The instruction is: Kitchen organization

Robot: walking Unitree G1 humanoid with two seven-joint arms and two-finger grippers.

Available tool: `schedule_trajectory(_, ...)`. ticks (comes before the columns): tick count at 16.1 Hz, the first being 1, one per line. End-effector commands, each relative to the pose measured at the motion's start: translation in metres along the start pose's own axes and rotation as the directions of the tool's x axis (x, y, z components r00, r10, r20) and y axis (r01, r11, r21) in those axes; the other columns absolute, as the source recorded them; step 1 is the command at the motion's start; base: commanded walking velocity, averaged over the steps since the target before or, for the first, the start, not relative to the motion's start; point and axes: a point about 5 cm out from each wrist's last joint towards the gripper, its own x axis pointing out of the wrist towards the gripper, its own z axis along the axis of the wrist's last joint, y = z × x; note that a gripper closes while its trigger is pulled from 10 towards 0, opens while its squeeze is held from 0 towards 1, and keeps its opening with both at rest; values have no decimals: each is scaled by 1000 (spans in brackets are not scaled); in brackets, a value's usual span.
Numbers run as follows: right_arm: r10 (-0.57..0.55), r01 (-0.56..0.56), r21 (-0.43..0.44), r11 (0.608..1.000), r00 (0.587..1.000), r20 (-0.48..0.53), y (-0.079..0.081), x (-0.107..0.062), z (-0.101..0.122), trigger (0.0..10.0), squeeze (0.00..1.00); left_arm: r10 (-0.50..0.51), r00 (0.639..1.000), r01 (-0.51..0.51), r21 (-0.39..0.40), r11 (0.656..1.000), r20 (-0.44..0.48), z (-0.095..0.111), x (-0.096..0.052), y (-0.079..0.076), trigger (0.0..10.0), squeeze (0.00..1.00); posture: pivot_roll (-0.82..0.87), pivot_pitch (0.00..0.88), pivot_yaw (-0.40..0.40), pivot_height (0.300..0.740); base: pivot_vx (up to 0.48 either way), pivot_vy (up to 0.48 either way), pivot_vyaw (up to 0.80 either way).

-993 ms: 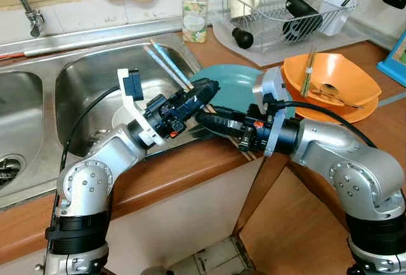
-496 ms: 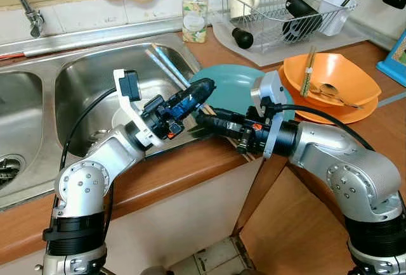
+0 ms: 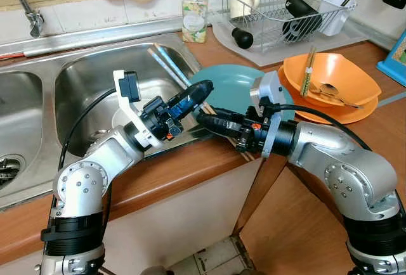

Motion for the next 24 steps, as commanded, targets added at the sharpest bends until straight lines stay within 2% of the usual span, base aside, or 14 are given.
schedule_trajectory(1,-26,26,-11,1000,1000,-3,-4,0,2,706,0,-6,999,6,0,1000,-31,-4,1,0,0,0,-119,0,40,740,0,0,0)
schedule_trajectory(2,-28,28,-11,1000,1000,-4,-4,0,2,1373,0,-4,999,5,1,1000,-33,-4,1,1,0,0,-119,0,40,740,0,0,0)
schedule_trajectory(4,-39,39,-13,999,999,-4,-5,1,2,4824,0,0,999,0,3,1000,-35,-4,1,2,0,0,-119,0,40,740,0,0,0)
schedule_trajectory(5,-51,50,-22,998,999,-6,-6,2,2,10000,0,18,999,-17,17,1000,-45,-4,1,4,0,0,-119,0,39,740,0,0,0)
schedule_trajectory(9,-64,63,-37,997,998,-7,-8,3,2,10000,0,32,999,-31,22,999,-29,-3,0,5,0,0,-118,0,36,740,0,0,0)
schedule_trajectory(10,-59,59,-23,998,998,-1,-8,4,3,10000,722,37,999,-36,30,999,-23,-1,-1,6,0,0,-119,0,36,740,0,0,0)
schedule_trajectory(11,-62,62,-13,998,998,6,-9,4,4,10000,1000,45,999,-44,36,998,-14,1,-1,6,0,0,-119,0,36,740,0,0,0)
schedule_trajectory(12,-90,91,-28,995,996,12,-11,3,6,10000,1000,54,999,-54,52,997,0,6,-2,6,0,0,-118,0,35,740,0,0,0)
schedule_trajectory(13,-103,103,-37,994,995,11,-12,3,6,10000,278,62,998,-63,57,996,12,8,-2,7,0,0,-118,0,35,740,0,0,0)
schedule_trajectory(14,-117,118,-48,992,993,10,-13,1,7,10000,0,82,996,-84,73,994,36,14,-3,8,0,0,-116,0,32,740,0,0,0)
schedule_trajectory(17,-143,144,-72,987,990,17,-14,-5,11,10000,0,214,967,-231,128,964,138,39,-17,21,0,0,-115,0,32,740,0,0,0)
schedule_trajectory(19,-175,175,-78,981,984,18,-16,-10,11,10000,0,324,923,-356,142,923,210,56,-30,33,0,0,-114,0,32,740,0,0,0)
schedule_trajectory(22,-214,214,-78,974,977,10,-19,-15,9,10000,0,515,795,-579,151,801,320,86,-53,52,0,0,-113,0,33,740,0,0,0)
schedule_trajectory(24,-223,221,-108,969,975,-3,-18,-14,8,10000,0,632,683,-718,179,673,365,96,-64,67,0,0,-116,0,37,740,0,0,0)
